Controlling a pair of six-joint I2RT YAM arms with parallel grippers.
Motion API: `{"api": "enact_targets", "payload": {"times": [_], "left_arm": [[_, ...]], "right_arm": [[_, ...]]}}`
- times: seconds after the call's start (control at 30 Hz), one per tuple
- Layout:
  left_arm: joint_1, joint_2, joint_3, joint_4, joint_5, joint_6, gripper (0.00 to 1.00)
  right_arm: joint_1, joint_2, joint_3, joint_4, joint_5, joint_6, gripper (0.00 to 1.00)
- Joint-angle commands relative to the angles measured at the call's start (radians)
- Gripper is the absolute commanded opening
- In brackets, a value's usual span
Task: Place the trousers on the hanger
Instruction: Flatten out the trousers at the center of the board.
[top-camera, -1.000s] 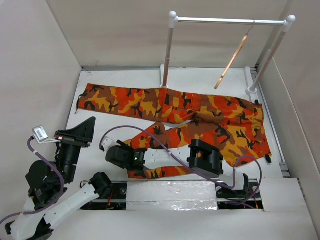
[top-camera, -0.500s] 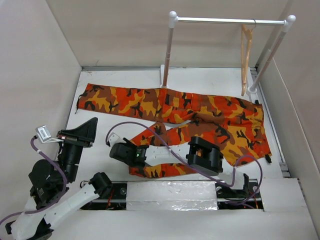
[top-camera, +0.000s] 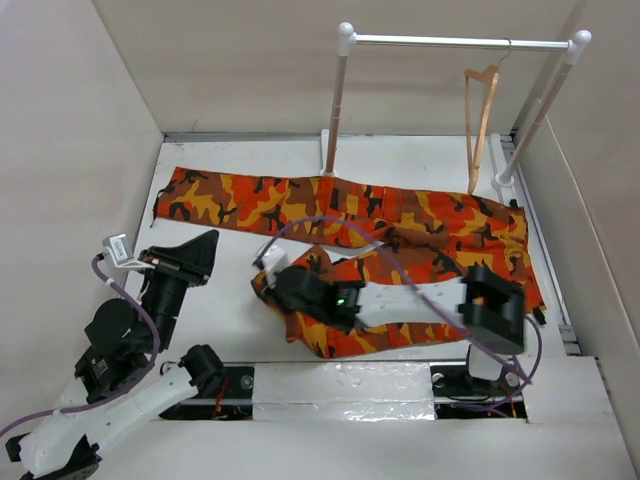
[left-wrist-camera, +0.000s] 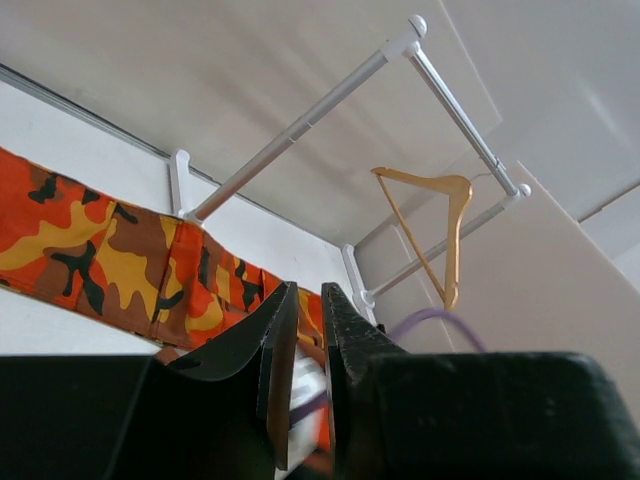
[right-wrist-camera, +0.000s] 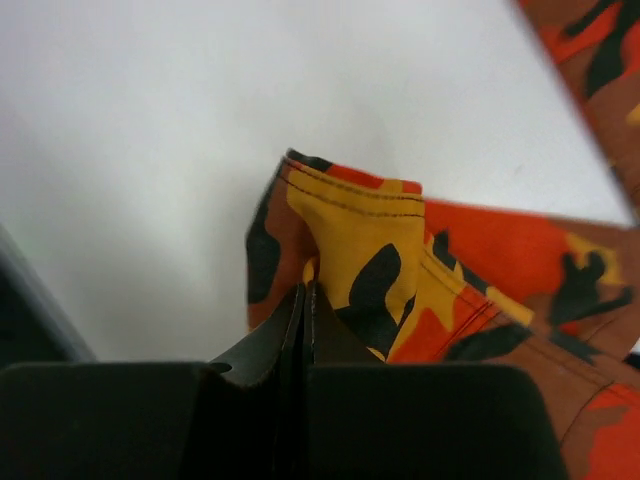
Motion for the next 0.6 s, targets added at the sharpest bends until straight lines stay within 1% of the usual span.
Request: {"api": "enact_targets", "payload": {"times": [0.0,0.07,0.1,0.17,0.2,0.23,0.27,0.3,0.33,0.37,0.43,0.47,0.5,0.57], "left_arm": [[-0.005,0.057,0.006,0.086,0.053,-0.008,0.14],[-0.005,0.106,0.009,0.117,0.074,-0.005,0.14],[-0.005,0.125,0.009,0.129,0.082,-0.003,0.14],[-0.005,0.192,0.011,0.166,0.109,-0.002,0.14],[-0.005,0.214,0.019,0.178,0.119,0.004,0.14],[-0.005,0.241,0.023,0.2,0.128,0.007,0.15],[-0.005,0.295,0.029,0.203,0.152,0.01,0.15],[-0.005,0.322,0.038,0.203,0.16,0.015,0.16],[-0.005,0.379,0.039,0.238,0.171,0.015,0.16],[-0.005,0.408,0.039,0.246,0.195,0.015,0.16],[-0.005,0.488,0.002,0.269,0.229,-0.003,0.16],[-0.005,0.513,0.002,0.274,0.238,-0.016,0.16],[-0.005,0.528,-0.038,0.278,0.243,-0.031,0.16],[-0.014,0.551,-0.098,0.309,0.246,-0.077,0.17]], "right_arm": [[-0.097,-0.255,-0.17,0.331,-0.073,0.074,0.0],[-0.156,-0.342,-0.274,0.375,-0.114,0.137,0.0],[-0.22,-0.418,-0.381,0.419,-0.123,0.162,0.0],[-0.292,-0.492,-0.495,0.47,-0.172,0.238,0.0],[-0.331,-0.567,-0.553,0.526,-0.191,0.267,0.0],[-0.395,-0.601,-0.664,0.56,-0.199,0.287,0.0],[-0.429,-0.635,-0.712,0.582,-0.202,0.315,0.0],[-0.463,-0.667,-0.748,0.559,-0.2,0.327,0.0],[-0.495,-0.726,-0.8,0.536,-0.197,0.335,0.0],[-0.548,-0.754,-0.82,0.515,-0.171,0.337,0.0],[-0.613,-0.814,-0.848,0.394,-0.113,0.323,0.0],[-0.639,-0.827,-0.851,0.393,-0.113,0.321,0.0],[-0.664,-0.833,-0.857,0.366,-0.131,0.312,0.0],[-0.705,-0.828,-0.869,0.373,-0.191,0.291,0.0]]}}
